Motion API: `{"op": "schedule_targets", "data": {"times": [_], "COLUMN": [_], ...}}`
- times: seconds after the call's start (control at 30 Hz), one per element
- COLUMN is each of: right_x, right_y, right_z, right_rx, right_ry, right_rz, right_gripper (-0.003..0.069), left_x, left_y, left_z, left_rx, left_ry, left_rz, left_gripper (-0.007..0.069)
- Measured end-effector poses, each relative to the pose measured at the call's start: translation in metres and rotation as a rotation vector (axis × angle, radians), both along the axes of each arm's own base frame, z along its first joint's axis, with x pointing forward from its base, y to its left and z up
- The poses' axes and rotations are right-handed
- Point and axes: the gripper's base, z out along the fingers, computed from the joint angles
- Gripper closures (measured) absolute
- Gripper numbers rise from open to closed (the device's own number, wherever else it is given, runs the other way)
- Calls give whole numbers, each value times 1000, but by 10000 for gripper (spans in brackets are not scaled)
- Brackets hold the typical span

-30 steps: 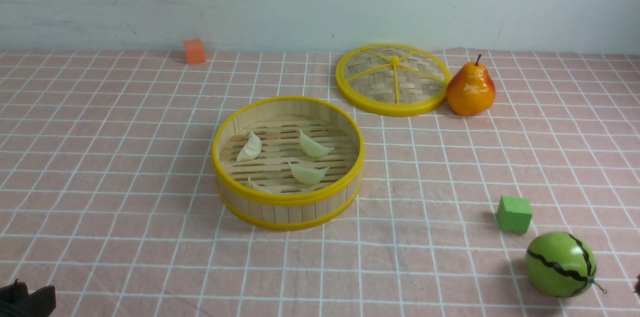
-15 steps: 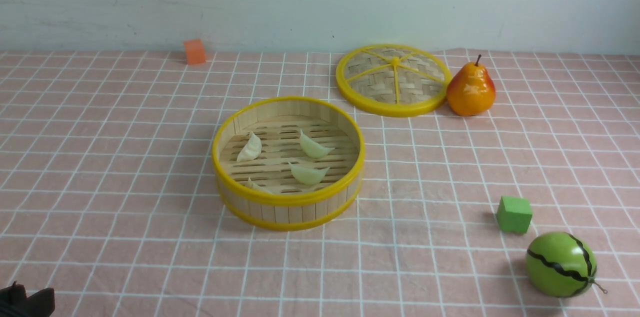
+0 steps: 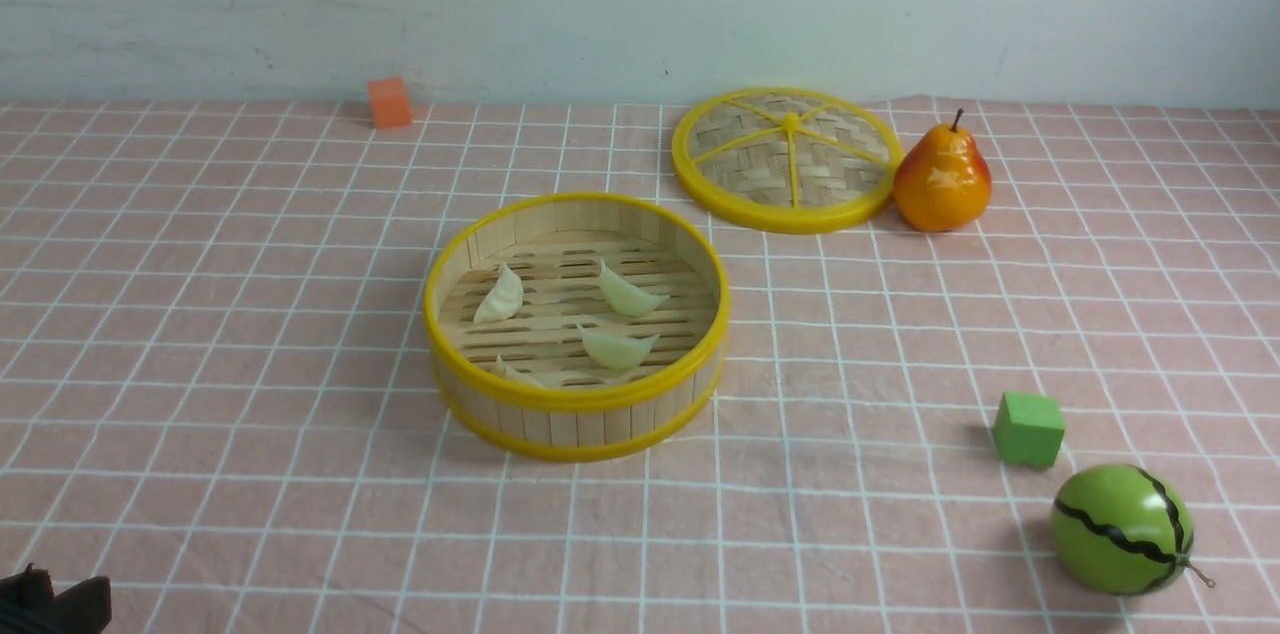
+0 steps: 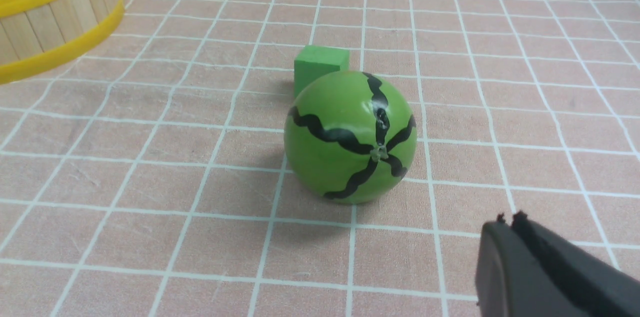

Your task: Put the dumplings into the steamer on the table with the pink tablecloth.

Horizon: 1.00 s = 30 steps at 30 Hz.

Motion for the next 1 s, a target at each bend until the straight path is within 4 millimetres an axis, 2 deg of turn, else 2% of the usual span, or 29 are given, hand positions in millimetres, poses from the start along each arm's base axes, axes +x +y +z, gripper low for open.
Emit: {"op": "schedule_targets", "data": {"times": [0.23, 0.33, 0.47, 0.67, 0.73, 0.87, 0.9, 1.0], "right_x": [0, 0, 0, 0, 0, 0, 0, 0], "right_y": [0, 0, 0, 0, 0, 0, 0, 0], "right_z": [0, 0, 0, 0, 0, 0, 0, 0], "right_rx": [0, 2, 2, 3, 3, 3, 3, 3], "right_ry": [-1, -1, 0, 0, 0, 0, 0, 1], "right_rz": [0, 0, 0, 0, 0, 0, 0, 0], "right_gripper": [638, 636, 636, 629, 627, 625, 624, 620], "left_x": [-5, -18, -35, -33, -30, -30, -30, -32], "left_y": [2, 14, 25, 26, 25, 22, 21, 18], "left_z": [-7, -21, -24, -46, -57, -61, -62, -68], "left_rx": [-11, -29, -111, -179, -192, -169, -161, -160], "left_ry": [-21, -76, -210, -218, -218, -202, -195, -132], "left_rz": [4, 80, 212, 325, 316, 274, 262, 219], "left_gripper": [387, 389, 390, 393, 438, 617, 638, 638]}}
